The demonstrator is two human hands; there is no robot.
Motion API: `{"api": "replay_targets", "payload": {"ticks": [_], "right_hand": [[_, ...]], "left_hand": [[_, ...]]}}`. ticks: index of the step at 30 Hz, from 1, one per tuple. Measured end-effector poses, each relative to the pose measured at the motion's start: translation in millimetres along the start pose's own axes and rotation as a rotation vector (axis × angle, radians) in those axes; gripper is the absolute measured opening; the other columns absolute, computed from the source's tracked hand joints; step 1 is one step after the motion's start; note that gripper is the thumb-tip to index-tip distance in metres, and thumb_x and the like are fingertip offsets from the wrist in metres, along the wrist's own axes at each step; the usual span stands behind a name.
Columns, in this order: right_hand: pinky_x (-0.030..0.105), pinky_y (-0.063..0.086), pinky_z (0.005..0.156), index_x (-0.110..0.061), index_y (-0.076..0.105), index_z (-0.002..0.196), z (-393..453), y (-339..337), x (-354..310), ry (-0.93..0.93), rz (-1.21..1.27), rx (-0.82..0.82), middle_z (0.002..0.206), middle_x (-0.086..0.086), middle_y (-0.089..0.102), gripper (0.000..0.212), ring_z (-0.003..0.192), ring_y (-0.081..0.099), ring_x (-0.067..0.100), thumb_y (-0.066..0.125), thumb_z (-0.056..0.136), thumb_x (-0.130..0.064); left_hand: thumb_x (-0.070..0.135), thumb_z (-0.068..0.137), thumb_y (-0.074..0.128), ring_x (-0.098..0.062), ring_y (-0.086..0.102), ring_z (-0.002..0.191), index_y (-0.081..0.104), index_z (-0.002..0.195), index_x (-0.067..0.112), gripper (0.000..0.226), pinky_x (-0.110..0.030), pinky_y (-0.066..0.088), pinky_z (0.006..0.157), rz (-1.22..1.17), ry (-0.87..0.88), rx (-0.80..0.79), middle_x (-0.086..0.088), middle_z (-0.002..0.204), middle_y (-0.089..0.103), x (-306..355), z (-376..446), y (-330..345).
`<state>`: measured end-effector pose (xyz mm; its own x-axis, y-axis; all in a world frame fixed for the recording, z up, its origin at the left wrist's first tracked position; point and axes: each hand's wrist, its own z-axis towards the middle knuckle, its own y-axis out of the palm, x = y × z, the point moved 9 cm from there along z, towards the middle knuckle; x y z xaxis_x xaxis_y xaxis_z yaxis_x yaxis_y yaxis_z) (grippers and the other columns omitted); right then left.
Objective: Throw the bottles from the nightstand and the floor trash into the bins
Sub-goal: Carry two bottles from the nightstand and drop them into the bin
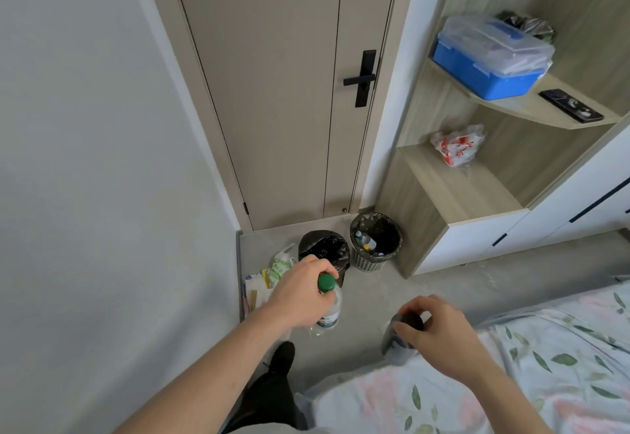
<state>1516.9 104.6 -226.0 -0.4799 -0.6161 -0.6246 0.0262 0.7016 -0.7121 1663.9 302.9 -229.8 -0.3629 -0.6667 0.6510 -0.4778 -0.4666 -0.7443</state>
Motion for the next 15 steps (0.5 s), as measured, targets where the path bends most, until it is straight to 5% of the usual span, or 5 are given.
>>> {"api": "replay_targets", "payload": {"ticks": [15], "right_hand": [[0.016,0.047,0.062,-0.039,0.068,0.087,191.6,25.3,-55.2,0.192,0.095,0.066,0.096,-0.016,0.064,0.014,0.075,0.066,0.005,0.08,0.08,-0.037]], "left_hand": [[0.025,0.083,0.067,-0.014,0.059,0.094,0.064,0.106,0.034,0.024,-0.035,0.052,0.085,0.099,0.066,-0.255,0.014,0.107,0.052,-70.5,213.9,-52.8]]}}
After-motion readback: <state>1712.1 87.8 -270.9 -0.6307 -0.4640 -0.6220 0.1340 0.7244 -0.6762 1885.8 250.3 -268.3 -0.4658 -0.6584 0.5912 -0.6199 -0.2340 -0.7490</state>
